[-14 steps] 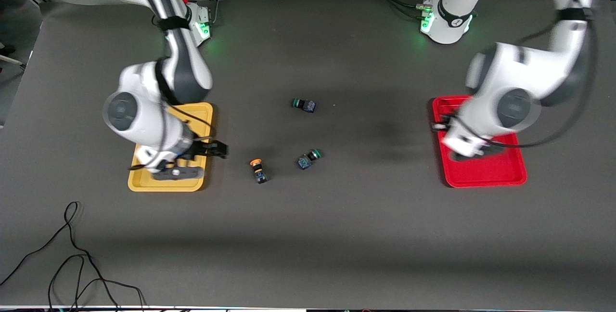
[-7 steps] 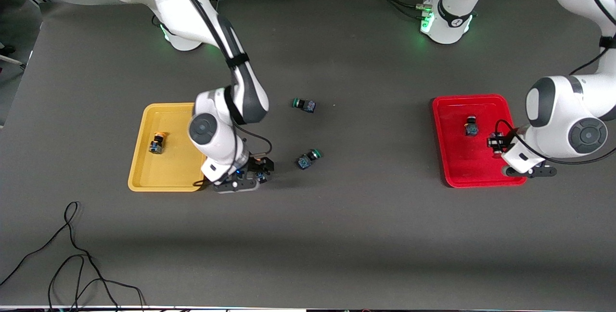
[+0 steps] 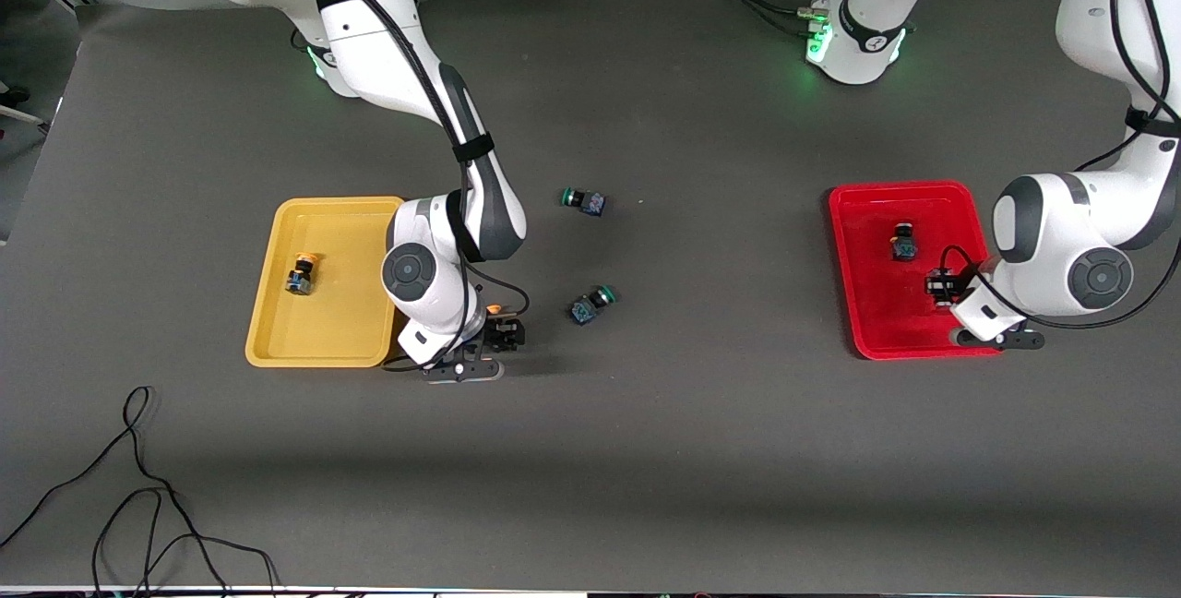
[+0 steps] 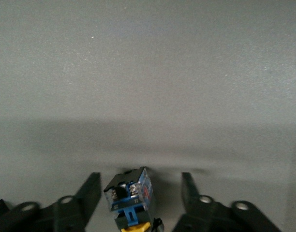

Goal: Place red and yellow buttons in trays
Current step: 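Lower the red button into the red tray and open the left gripper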

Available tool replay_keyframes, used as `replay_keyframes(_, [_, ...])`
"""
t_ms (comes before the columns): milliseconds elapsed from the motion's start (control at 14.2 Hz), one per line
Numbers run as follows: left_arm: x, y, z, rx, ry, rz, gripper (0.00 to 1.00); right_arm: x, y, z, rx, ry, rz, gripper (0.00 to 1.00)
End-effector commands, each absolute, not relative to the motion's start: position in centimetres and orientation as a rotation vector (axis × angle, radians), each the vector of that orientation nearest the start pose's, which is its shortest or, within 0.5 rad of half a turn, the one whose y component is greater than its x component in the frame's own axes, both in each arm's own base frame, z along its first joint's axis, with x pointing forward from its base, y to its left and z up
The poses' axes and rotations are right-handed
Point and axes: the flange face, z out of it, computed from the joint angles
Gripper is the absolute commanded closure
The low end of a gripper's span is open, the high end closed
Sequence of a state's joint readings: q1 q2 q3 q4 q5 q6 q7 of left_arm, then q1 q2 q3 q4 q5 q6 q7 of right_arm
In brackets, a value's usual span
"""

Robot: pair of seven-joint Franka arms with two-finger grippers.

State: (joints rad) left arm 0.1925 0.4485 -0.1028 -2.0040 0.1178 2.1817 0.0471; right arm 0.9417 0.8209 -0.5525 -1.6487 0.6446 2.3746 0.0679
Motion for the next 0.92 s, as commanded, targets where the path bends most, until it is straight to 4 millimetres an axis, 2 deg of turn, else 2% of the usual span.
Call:
replay_keyframes(0, [57.4,5.8,22.6,-3.081,0.083,0.388,0.0,61.3,31.9,18.9,-3.04,-0.005,-0.084,0.54])
replay_keyframes(71, [57.5,5.8,23.7,-3.077,0.085,0.381,0.0,61.1,32.0,18.7,-3.04,-0.007,-0.076,0.54])
replay_keyframes(283, [57.4,5.2,30.5,-3.055,0.088,0.365,0.0,60.9,32.3,19.2,-3.032,-0.009,-0.071,0.8])
replay_keyframes(424, [57.1,4.8,36.2,-3.04,0.056,0.364,0.0,61.5,31.0,21.7,-3.017,0.01,-0.023,0.84])
replay_keyframes(565, [57.4,3.4,41.8,-3.029,0.07,0.355,0.0,62.9,27.0,25.6,-3.027,0.055,0.061,0.84])
replay_keyframes(707, [58.1,2.2,47.4,-3.029,0.079,0.351,0.0,63.3,23.1,29.3,-3.047,0.041,0.143,0.84])
replay_keyframes(848, [58.6,1.7,52.1,-3.034,0.083,0.29,0.0,63.1,19.0,31.6,-3.112,0.047,0.239,0.84])
